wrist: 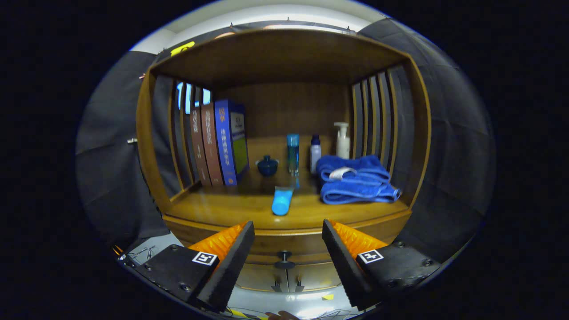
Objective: Pull open the drawer, take out the items inside it, and place them on the countertop above the cabinet.
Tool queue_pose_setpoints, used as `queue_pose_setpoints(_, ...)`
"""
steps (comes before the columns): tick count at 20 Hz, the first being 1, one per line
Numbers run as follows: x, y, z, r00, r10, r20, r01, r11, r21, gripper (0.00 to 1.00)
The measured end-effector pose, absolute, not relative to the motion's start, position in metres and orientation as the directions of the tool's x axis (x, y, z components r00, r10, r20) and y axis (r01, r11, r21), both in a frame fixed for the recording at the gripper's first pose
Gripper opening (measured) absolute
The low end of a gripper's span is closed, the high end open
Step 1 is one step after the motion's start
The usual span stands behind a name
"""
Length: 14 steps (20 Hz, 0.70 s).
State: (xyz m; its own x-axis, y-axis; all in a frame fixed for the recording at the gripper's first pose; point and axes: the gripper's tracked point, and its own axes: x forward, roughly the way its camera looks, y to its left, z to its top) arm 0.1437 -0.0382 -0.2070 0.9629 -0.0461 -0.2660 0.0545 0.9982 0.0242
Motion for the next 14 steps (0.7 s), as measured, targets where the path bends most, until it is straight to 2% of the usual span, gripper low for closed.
queue_pose_setpoints(5,0.103,-0.036,-0.132,0.988,-0.049,-0.144,0.050,0.999,0.002,0.99)
queue_pose_setpoints(14,0.054,-0.026,-0.064,0.998,-0.023,-0.059,0.024,1.000,0.011,0.99)
